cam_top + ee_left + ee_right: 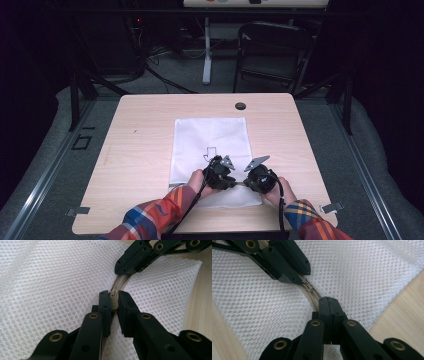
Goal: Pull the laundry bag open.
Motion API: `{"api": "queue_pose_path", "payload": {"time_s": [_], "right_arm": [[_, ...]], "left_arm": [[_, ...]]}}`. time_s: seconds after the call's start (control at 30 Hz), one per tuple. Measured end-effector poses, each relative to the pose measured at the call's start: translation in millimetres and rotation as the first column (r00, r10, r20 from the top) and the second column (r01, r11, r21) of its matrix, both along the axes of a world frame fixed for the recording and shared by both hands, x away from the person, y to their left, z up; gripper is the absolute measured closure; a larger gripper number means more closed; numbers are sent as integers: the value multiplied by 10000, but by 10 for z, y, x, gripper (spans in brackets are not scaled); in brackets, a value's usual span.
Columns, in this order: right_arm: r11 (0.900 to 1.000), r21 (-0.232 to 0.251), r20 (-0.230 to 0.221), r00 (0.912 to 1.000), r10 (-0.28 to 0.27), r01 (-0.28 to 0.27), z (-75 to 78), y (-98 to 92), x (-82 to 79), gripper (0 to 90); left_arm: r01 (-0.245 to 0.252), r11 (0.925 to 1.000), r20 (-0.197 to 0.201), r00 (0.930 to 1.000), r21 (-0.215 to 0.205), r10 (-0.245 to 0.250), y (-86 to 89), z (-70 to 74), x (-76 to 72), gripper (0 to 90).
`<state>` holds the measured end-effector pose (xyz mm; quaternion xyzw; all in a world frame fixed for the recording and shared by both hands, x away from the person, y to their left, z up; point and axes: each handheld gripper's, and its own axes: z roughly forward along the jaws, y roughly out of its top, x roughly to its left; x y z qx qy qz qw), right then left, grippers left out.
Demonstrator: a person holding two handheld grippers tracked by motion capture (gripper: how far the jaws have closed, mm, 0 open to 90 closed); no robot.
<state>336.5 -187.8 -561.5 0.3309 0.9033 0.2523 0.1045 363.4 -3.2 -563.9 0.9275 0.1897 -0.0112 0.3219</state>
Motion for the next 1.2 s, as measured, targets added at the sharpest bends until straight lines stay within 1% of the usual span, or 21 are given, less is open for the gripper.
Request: {"api": "queue_pose_path", "payload": {"time_s": [0.2, 0.23, 0.3, 0.33, 0.37, 0.4, 0.43, 0.5, 0.57, 0.67, 0.73, 0.77, 0.8, 0.83, 0.9, 0.93, 0.97, 1.1, 1.2], "right_arm": [[10000, -46, -71, 10000, -62, 61, 5, 10, 0, 900], [9999, -116, -68, 10000, -44, 43, 8, 10, 1, 900], [9999, -122, -79, 10000, -46, 45, 9, 12, 1, 900], [9999, -41, -50, 9999, -122, 122, 3, 16, -4, 900], [9999, -149, -111, 9999, -44, 43, 12, 12, 2, 900], [9999, -128, -98, 9999, -71, 69, 10, 12, 1, 900], [9999, -117, -102, 9999, -80, 79, 10, 11, 2, 900], [9999, -91, -114, 9999, -114, 113, 9, 9, 1, 900], [9999, 27, -146, 9998, -167, 167, 4, 4, 0, 900], [9998, -151, -185, 9997, -133, 130, 15, -6, 5, 900], [9998, -161, -195, 9997, -132, 129, 15, -5, 4, 900], [9998, -169, -184, 9997, -141, 138, 16, -6, 4, 900], [9998, -165, -182, 9997, -148, 145, 15, -6, 4, 900], [9998, -160, -192, 9997, -152, 149, 16, -8, 5, 900], [9998, -123, -217, 9997, -149, 147, 15, -13, 6, 900], [9998, -130, -211, 9997, -148, 146, 15, -14, 7, 900], [9998, -126, -214, 9997, -145, 142, 15, -13, 6, 900], [9998, -118, -208, 9997, -158, 156, 14, -14, 6, 900], [9998, -147, -195, 9997, -165, 162, 15, -17, 6, 900]], "left_arm": [[46, 10000, 9, 10000, 3, -46, 3, 1, -1, 815], [53, 10000, 4, 10000, 10, -53, 2, 2, 0, 815], [69, 10000, -5, 10000, 18, -69, 4, 4, -1, 815], [68, 10000, -8, 10000, 25, -68, 5, 5, 0, 815], [80, 10000, -32, 10000, -22, -80, 9, 4, 2, 815], [46, 10000, -65, 10000, -16, -46, 13, 5, 1, 816], [27, 10000, -12, 10000, 45, -27, 13, 5, 1, 816], [-12, 10000, -60, 10000, 22, 13, 44, 10, 8, 816], [19, 9999, 14, 10000, 99, -19, 60, 14, 9, 816], [-38, 9999, -39, 10000, 102, 39, 90, 18, 12, 816], [-71, 9999, -33, 10000, 89, 71, 109, 20, 12, 816], [-69, 9998, -48, 10000, 209, 70, 122, 28, 13, 816], [-100, 9999, -54, 9999, 83, 101, 134, 23, 16, 815], [-73, 9998, -24, 10000, 191, 73, 147, 28, 17, 816], [-138, 9998, -124, 9998, 119, 140, 168, 25, 17, 815], [-133, 9998, -101, 9999, 180, 134, 178, 29, 17, 815], [-142, 9998, -68, 9999, 143, 143, 182, 27, 18, 816], [-146, 9997, -59, 9999, 217, 147, 233, 39, 19, 815], [-217, 9995, -118, 9997, 225, 220, 278, 43, 17, 815]]}}
